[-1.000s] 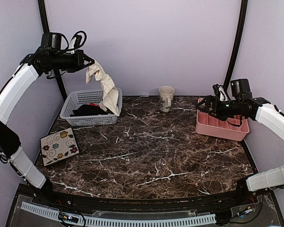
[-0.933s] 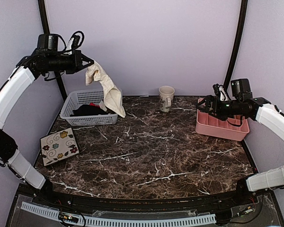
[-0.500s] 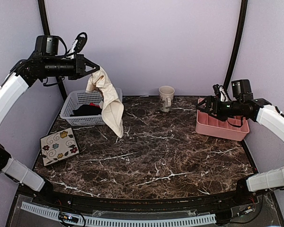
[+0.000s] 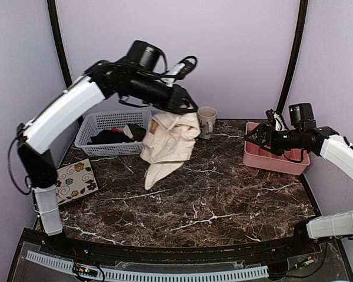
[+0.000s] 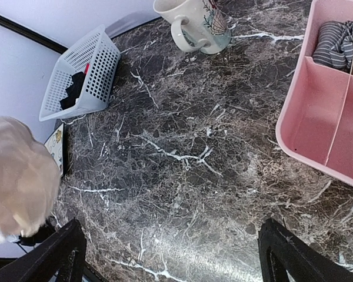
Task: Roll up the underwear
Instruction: Place the underwear at the center of the board.
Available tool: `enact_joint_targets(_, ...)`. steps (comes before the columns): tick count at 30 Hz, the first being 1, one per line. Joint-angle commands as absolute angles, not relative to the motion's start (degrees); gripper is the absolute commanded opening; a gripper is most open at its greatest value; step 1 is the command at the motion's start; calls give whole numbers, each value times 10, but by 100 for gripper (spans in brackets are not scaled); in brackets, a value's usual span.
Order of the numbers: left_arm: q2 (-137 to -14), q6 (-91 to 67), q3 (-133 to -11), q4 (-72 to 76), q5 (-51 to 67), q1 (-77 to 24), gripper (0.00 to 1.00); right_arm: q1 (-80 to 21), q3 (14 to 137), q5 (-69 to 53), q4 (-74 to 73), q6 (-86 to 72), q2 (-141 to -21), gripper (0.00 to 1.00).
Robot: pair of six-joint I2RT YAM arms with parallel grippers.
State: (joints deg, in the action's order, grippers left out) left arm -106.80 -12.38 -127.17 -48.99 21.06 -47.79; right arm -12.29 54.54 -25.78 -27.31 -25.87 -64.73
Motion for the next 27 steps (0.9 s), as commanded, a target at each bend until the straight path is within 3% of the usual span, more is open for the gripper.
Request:
enact_joint_targets(1, -1239, -114, -1391, -583, 173, -548, 62, -105, 529, -244, -272, -275, -632, 100)
enact_joint_targets(3, -1224, -128, -1369, -564, 165, -548, 91, -99, 530, -242, -280, -275, -632, 100)
enact_joint_targets(4, -1210, -126, -1350, -553, 155, -548, 96, -99, 530, -240, -282, -272, -634, 100)
enact_joint_targets(10, -1101, -144, -1140, -463, 133, -511, 99, -99, 529, -254, -279, -259, -656, 99)
enact_joint_targets(15, -1026, -188, -934, -352, 141, -479, 83, -106, 536, -263, -276, -246, -671, 96)
enact_joint_targets(21, -1010, -217, -798, -309, 133, -480, 63, -135, 544, -259, -283, -218, -699, 90)
enact_joint_targets(27, -997, -277, -699, -231, 167, -482, 48, -184, 544, -232, -291, -182, -722, 82)
